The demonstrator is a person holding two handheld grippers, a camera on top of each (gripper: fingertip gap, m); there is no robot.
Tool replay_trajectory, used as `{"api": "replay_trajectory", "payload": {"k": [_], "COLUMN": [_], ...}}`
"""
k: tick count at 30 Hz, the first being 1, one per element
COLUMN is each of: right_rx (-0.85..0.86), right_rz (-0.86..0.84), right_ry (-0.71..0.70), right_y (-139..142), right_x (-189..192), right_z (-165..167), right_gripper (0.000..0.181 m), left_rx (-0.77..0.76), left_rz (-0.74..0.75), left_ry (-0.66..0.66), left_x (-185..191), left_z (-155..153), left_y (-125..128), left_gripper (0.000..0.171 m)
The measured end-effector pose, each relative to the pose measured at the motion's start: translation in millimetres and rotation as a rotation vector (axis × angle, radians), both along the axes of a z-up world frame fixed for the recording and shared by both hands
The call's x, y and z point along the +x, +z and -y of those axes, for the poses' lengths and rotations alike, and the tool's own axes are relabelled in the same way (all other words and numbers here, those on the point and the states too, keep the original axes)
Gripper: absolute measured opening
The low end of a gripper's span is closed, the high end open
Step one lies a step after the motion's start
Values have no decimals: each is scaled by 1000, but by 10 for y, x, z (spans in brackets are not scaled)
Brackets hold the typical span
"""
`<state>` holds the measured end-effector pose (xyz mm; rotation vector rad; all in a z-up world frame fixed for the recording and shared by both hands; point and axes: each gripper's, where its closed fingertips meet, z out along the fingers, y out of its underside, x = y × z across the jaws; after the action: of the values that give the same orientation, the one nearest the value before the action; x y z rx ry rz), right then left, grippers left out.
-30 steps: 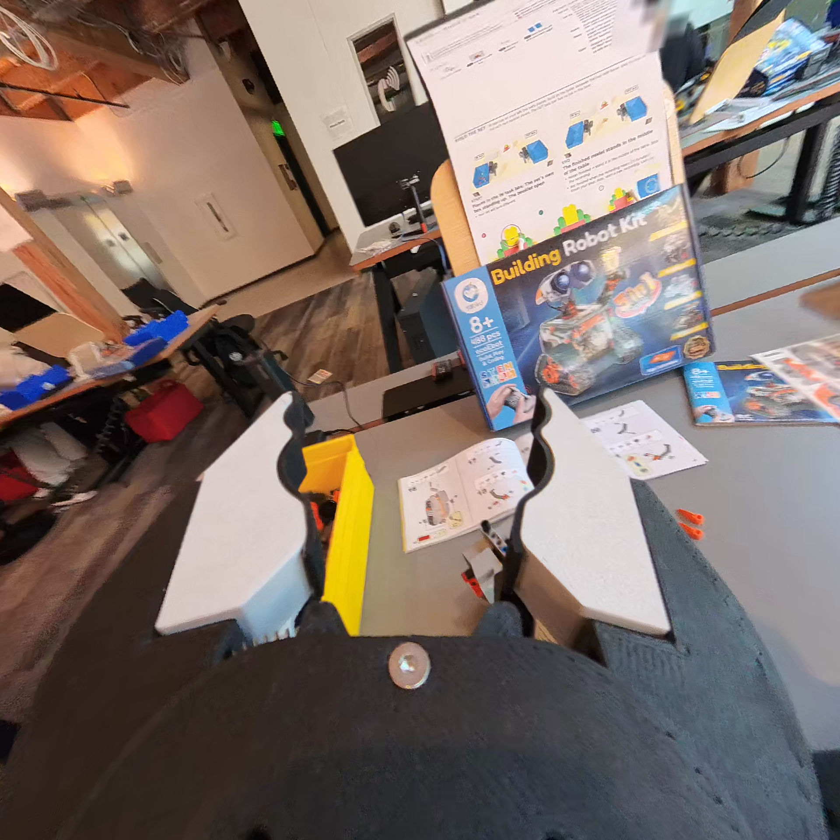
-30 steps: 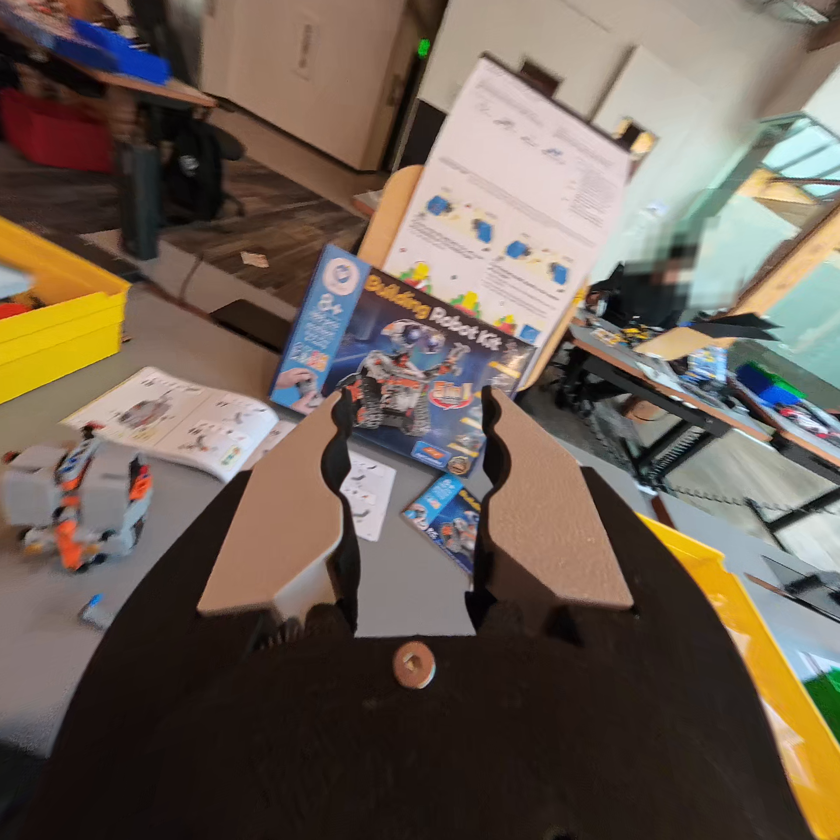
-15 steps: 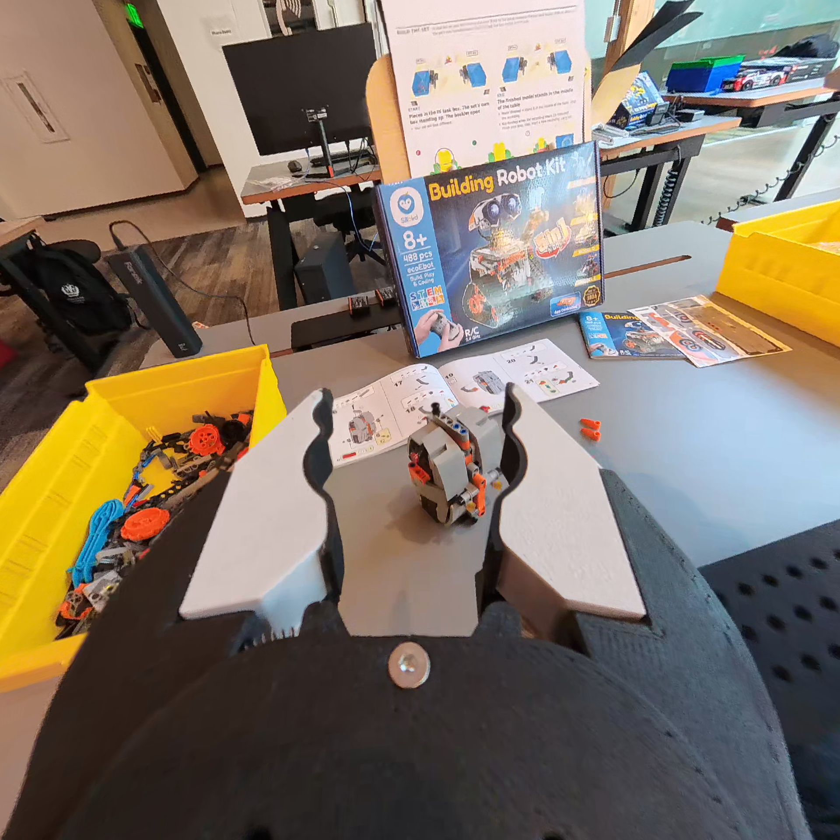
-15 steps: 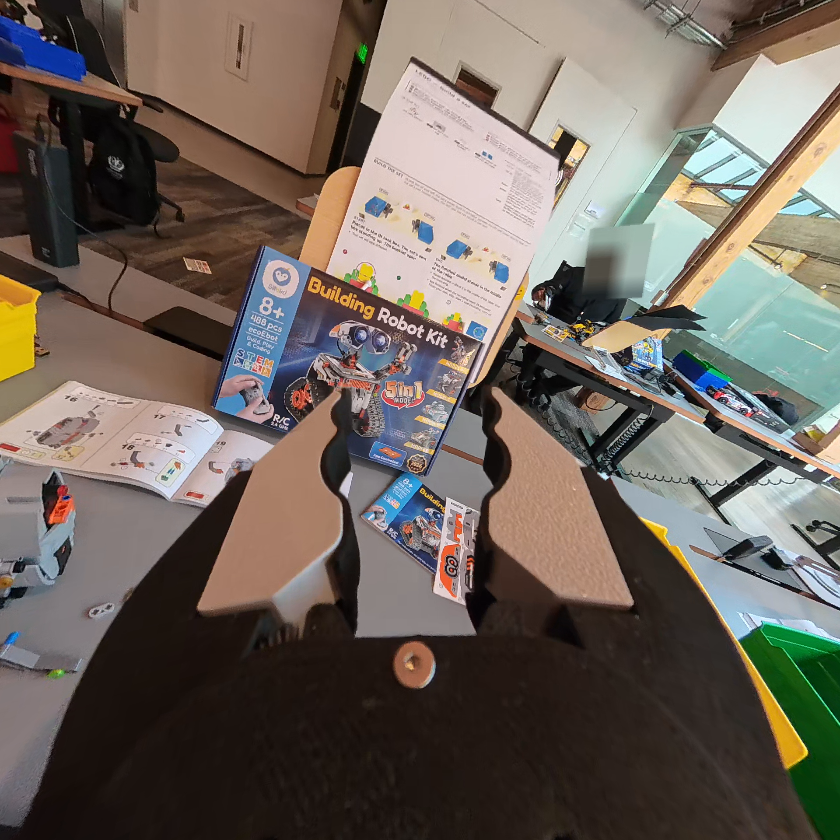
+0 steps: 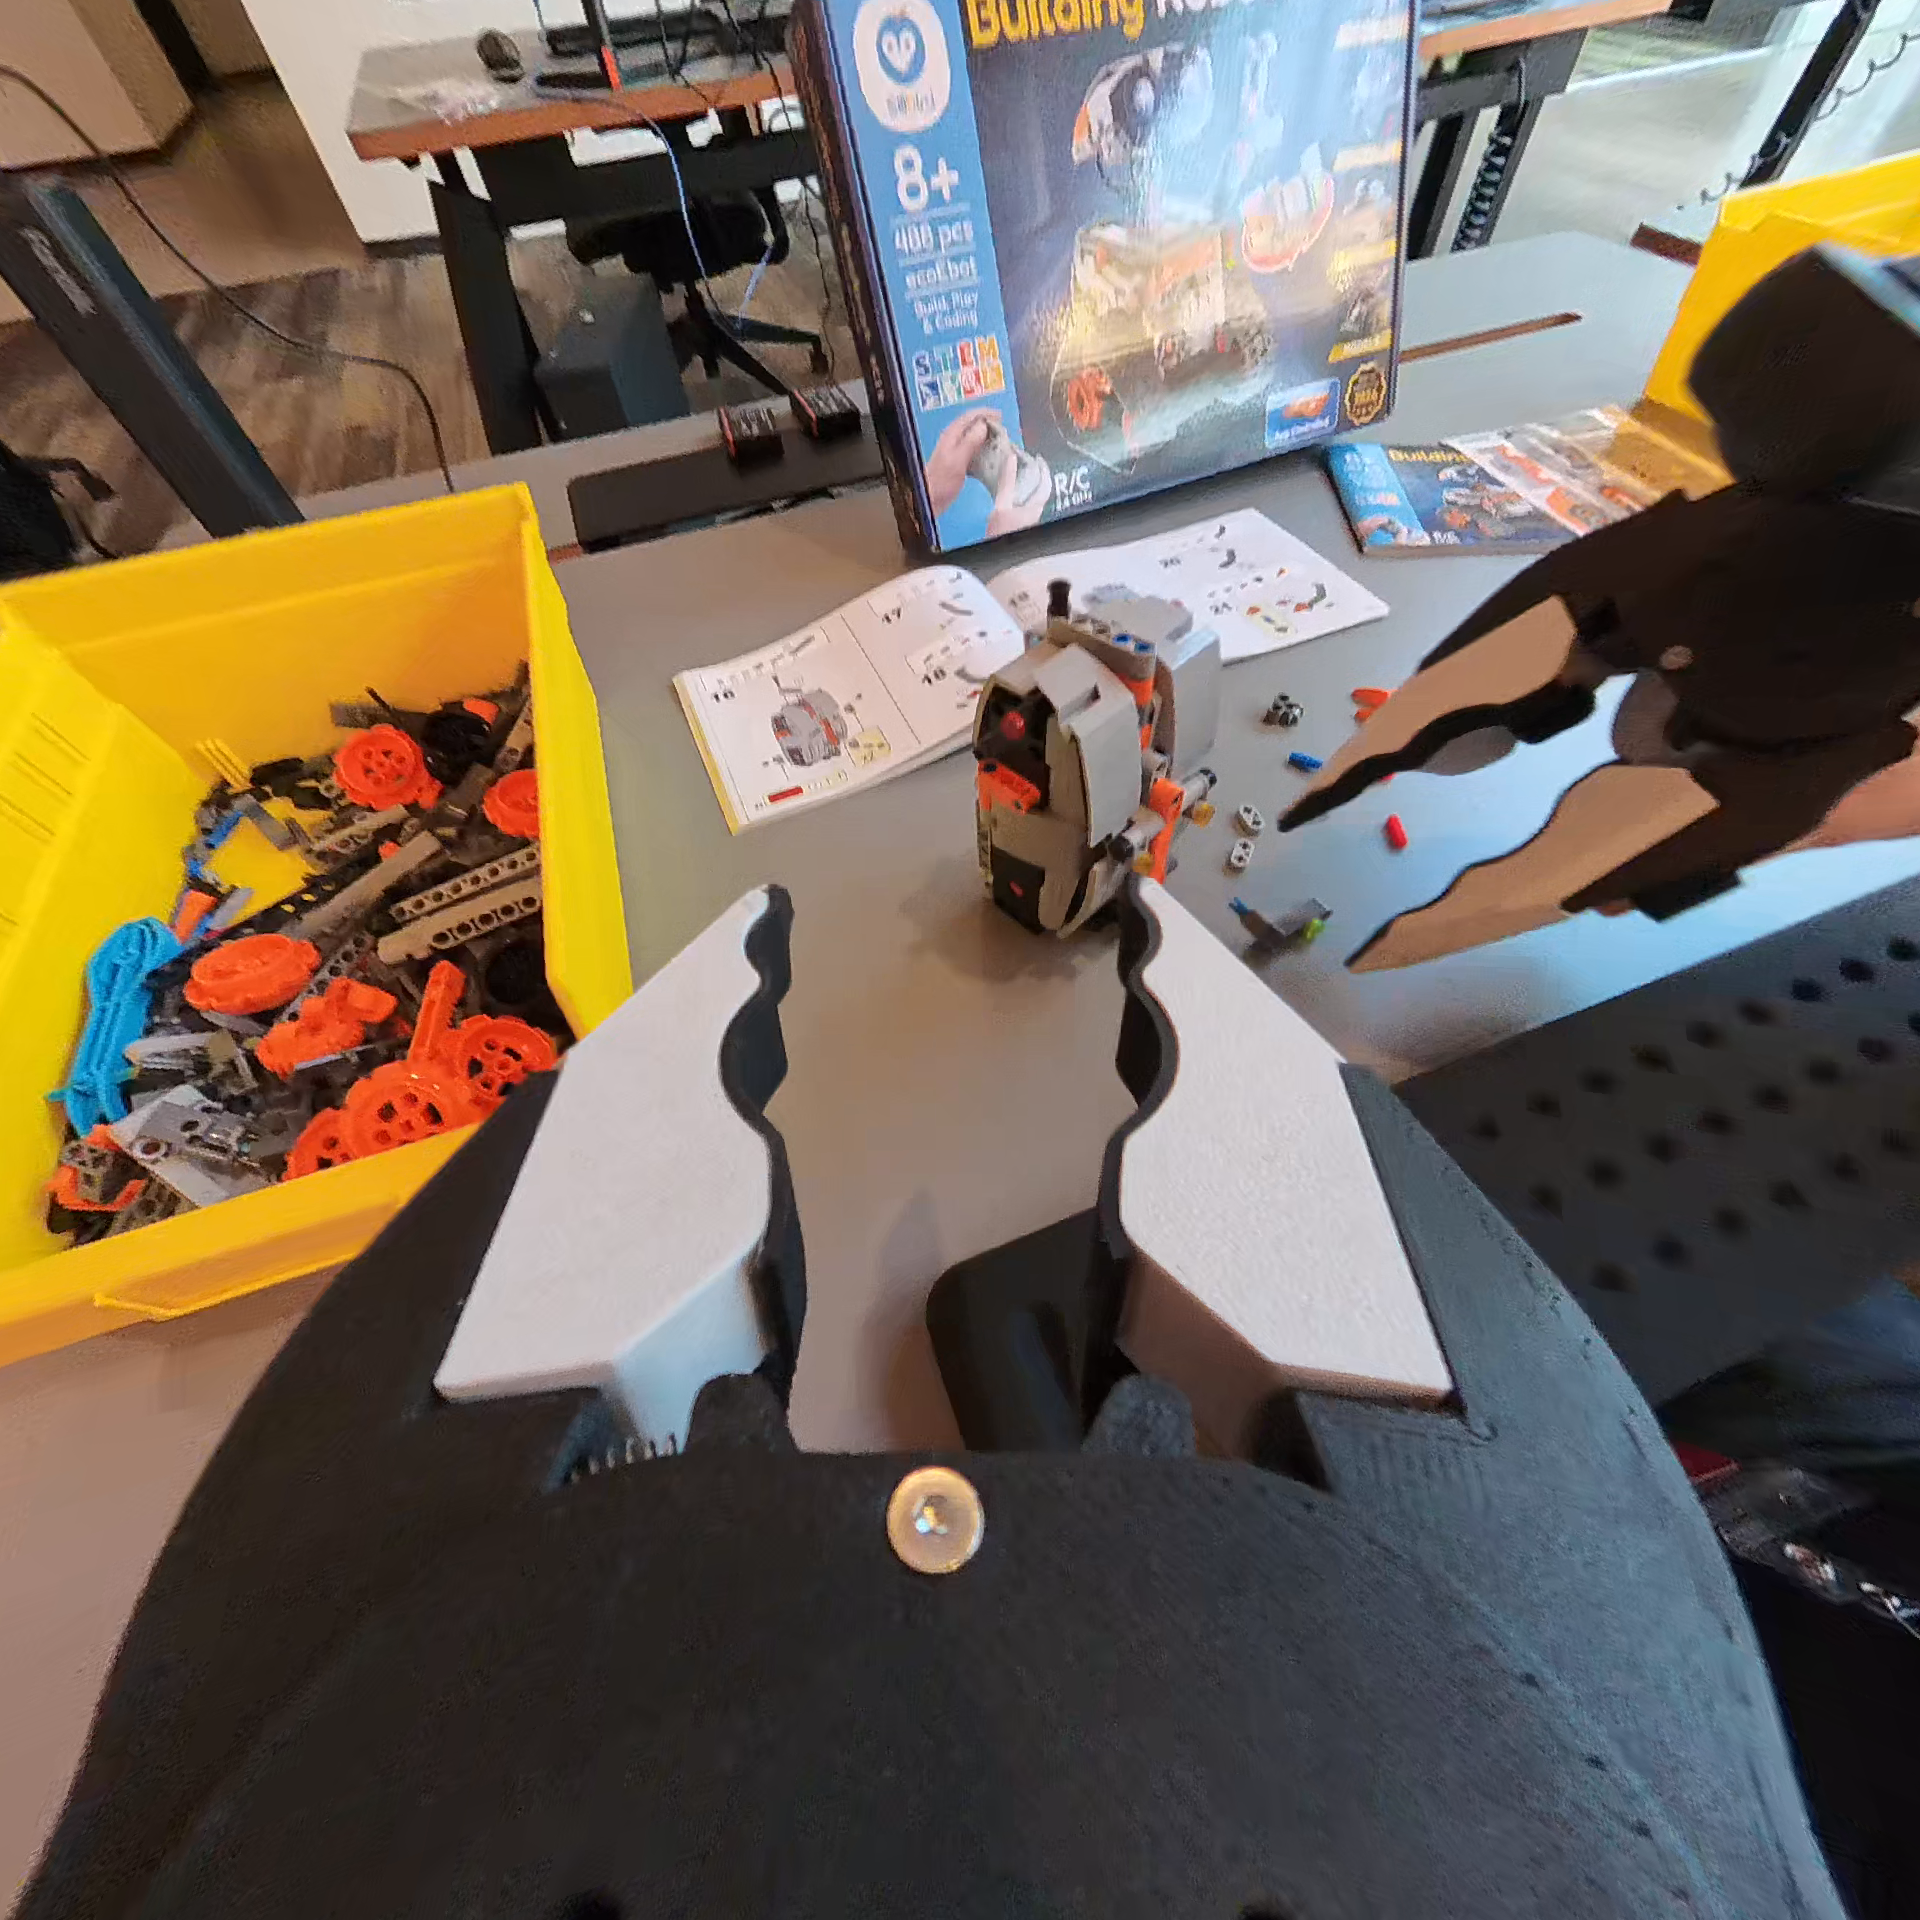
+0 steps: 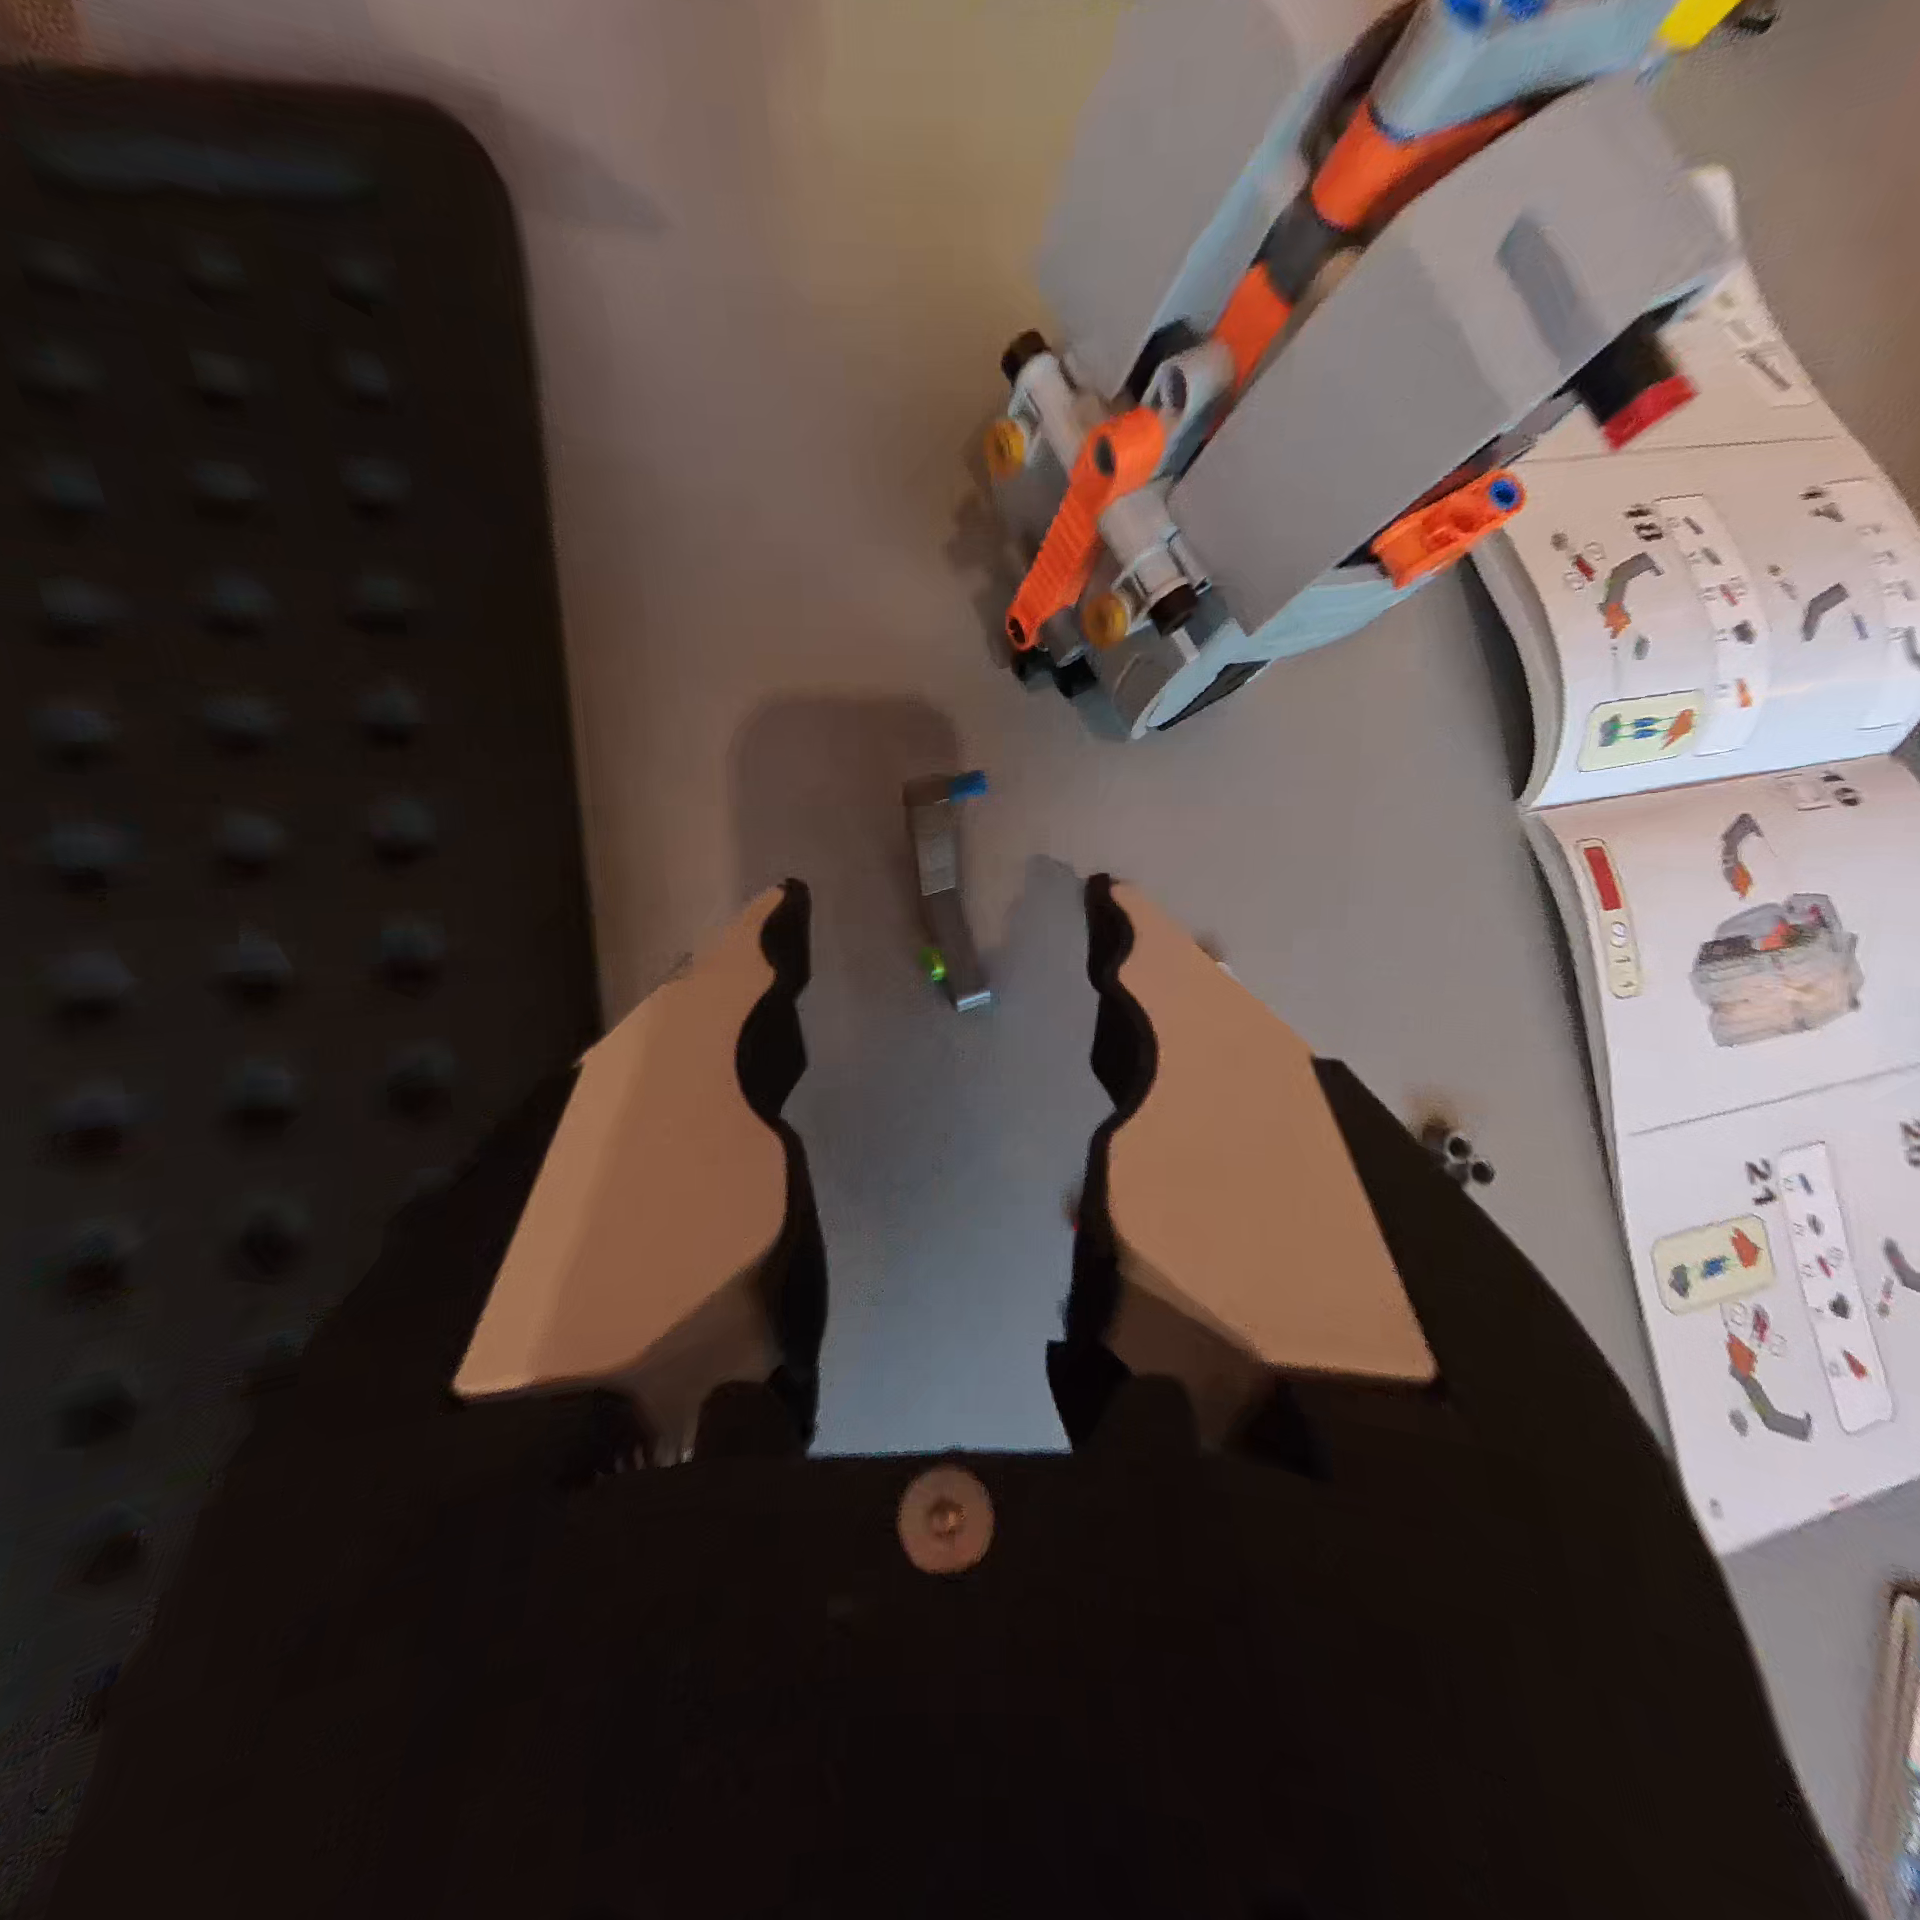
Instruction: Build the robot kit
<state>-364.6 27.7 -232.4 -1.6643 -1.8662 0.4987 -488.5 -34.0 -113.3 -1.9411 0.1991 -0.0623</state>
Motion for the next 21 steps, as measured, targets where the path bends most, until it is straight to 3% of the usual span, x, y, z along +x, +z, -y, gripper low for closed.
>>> {"api": "replay_trajectory", "payload": {"k": [4, 7, 9, 12, 16, 20, 21], "right_rx": [-70, -182, -185, -66, 27, 22, 33], "right_rz": [35, -8, -27, -209, -450, -512, -510], "right_ry": [1, 34, 11, -106, -249, -304, -311], "right_y": [-215, -219, -189, 127, 469, 490, 487], "right_x": [-65, -84, -23, -10, -4, 12, 21], "right_z": [-63, 59, 88, 77, 149, 158, 150], "right_gripper": [40, 8, 8, 8, 7, 7, 7], "left_rx": [-28, -41, -50, -40, 113, 161, 150], "left_rz": [-29, -4, 56, 199, 322, 261, 253], "left_ry": [-30, -73, -122, -218, -242, -302, -315], "left_x": [-7, 79, 221, 595, 928, 1129, 1176], "left_z": [-32, -80, -109, -125, -217, -282, -296], "left_y": [-133, -226, -302, -365, -255, -248, -271], "left_gripper": [61, 56, 48, 41, 62, 31, 29]}}
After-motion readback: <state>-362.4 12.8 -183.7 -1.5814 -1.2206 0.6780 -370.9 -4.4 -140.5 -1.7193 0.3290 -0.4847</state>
